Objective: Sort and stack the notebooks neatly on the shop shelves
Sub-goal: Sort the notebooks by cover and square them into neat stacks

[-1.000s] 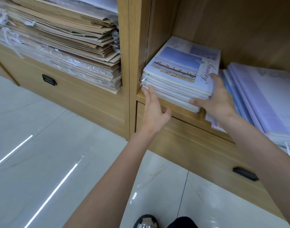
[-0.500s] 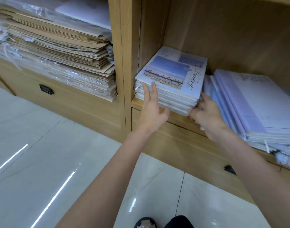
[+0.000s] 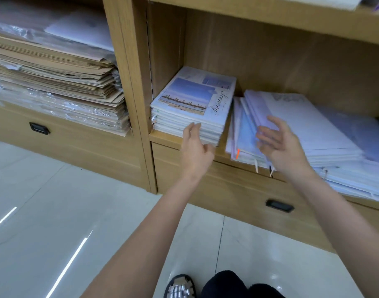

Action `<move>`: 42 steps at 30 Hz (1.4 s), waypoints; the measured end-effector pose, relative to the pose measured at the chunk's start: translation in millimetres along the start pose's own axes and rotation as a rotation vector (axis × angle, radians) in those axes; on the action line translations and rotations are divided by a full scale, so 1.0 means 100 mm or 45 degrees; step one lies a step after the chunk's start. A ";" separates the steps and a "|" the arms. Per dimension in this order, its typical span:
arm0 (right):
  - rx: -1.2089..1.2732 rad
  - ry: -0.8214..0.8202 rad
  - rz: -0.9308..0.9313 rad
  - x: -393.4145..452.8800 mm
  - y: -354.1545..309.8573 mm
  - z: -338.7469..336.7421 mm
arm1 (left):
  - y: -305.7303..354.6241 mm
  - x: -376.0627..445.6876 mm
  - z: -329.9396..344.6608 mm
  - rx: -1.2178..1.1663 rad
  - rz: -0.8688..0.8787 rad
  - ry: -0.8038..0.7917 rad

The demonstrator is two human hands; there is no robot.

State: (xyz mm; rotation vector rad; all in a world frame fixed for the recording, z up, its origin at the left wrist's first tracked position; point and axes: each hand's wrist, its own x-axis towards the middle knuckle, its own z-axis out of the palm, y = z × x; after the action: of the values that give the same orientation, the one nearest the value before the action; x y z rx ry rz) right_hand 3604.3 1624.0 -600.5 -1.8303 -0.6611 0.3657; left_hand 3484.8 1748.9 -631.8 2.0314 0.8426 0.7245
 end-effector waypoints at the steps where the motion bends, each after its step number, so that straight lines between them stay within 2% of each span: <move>1: -0.061 0.051 -0.019 -0.01 0.02 -0.17 | 0.06 -0.04 0.10 -0.007 0.043 -0.073; 3: -0.240 0.132 -0.037 -0.02 0.09 -0.52 | 0.18 -0.10 0.29 0.005 0.088 -0.226; 5: -0.609 0.132 -0.041 0.03 0.18 -0.84 | 0.27 -0.13 0.43 0.057 0.087 -0.283; 7: -0.898 0.037 0.041 0.12 0.24 -1.08 | 0.32 -0.15 0.55 0.113 0.090 -0.221; 10: -1.065 -0.052 0.261 0.25 0.27 -1.30 | 0.36 -0.19 0.70 0.214 0.234 -0.167; 12: -1.052 -0.110 0.346 0.29 0.25 -1.44 | 0.42 -0.19 0.81 0.272 0.244 -0.268; 15: -0.887 -0.181 0.370 0.27 0.31 -1.54 | 0.50 -0.13 0.98 0.528 0.183 -0.324; 19: -0.786 -0.073 0.323 0.20 0.42 -1.44 | 0.51 -0.02 1.02 0.675 0.121 -0.307; 21: -0.808 -0.069 0.288 0.16 0.42 -1.36 | 0.45 0.06 0.92 0.608 0.095 -0.305; 24: -0.847 -0.091 0.201 0.08 0.45 -1.19 | 0.35 0.18 0.74 0.195 0.058 -0.271; 26: -0.885 -0.068 0.148 0.03 0.49 -1.07 | 0.32 0.24 0.69 0.109 0.023 -0.212; 31: -0.880 -0.039 0.174 0.10 0.47 -0.98 | 0.24 0.24 0.77 0.158 0.062 -0.237; 34: -0.869 -0.069 0.201 0.16 0.47 -1.02 | 0.19 0.21 0.80 0.169 0.068 -0.150; 38: -0.801 0.000 0.217 0.18 0.49 -1.13 | 0.19 0.12 0.84 0.155 0.091 -0.044; 42: -0.733 0.026 0.187 0.19 0.54 -1.18 | 0.21 0.05 0.84 0.319 0.156 0.010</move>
State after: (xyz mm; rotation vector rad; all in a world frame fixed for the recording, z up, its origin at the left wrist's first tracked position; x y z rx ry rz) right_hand 3697.1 1532.7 -608.1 -2.4358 -0.6625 0.2675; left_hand 3554.9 1705.1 -656.6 2.3214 0.8541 0.7246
